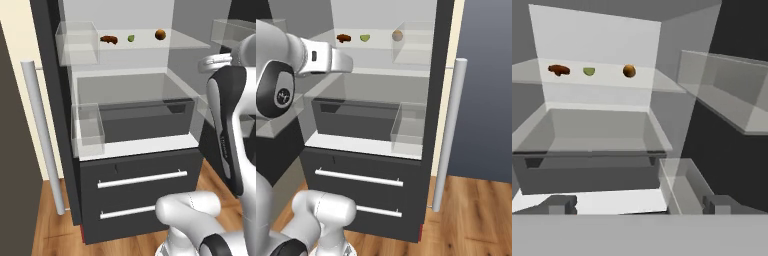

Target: Open the fridge, remove the mango, lemon wedge, and chicken drumstick, and place them on any counter.

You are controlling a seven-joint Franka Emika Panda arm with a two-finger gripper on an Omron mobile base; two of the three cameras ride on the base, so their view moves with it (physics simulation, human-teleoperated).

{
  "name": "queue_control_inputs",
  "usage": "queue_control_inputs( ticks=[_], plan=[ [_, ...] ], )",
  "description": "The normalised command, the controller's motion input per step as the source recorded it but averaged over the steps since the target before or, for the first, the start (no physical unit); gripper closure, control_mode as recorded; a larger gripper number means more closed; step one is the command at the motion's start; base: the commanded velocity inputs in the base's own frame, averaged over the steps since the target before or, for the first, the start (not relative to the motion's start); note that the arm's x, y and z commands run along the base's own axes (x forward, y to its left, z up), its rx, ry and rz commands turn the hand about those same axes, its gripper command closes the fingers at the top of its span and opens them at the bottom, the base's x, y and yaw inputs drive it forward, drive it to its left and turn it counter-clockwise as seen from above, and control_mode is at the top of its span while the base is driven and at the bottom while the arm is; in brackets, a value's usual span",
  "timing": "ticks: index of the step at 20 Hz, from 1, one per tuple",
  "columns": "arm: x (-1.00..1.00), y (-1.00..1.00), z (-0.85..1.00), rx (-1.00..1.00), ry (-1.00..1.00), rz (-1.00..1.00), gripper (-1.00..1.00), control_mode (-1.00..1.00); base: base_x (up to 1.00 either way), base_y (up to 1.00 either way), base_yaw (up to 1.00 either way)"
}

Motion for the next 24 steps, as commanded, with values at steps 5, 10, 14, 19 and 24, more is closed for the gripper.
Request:
queue_control_inputs(
  ticks=[5,10,14,19,24],
  plan=[
    [0.00,0.00,0.00,0.00,0.00,0.00,-1.00,1.00,0.28,0.06,0.11],
    [0.00,0.00,0.00,0.00,0.00,0.00,-1.00,1.00,0.42,0.15,0.07],
    [0.00,0.00,0.00,0.00,0.00,0.00,-1.00,1.00,0.63,0.00,0.01],
    [0.00,0.00,0.00,0.00,0.00,0.00,-1.00,1.00,0.90,0.00,0.00],
    [0.00,0.00,0.00,0.00,0.00,0.00,-1.00,1.00,0.73,0.06,0.00]
  ],
)
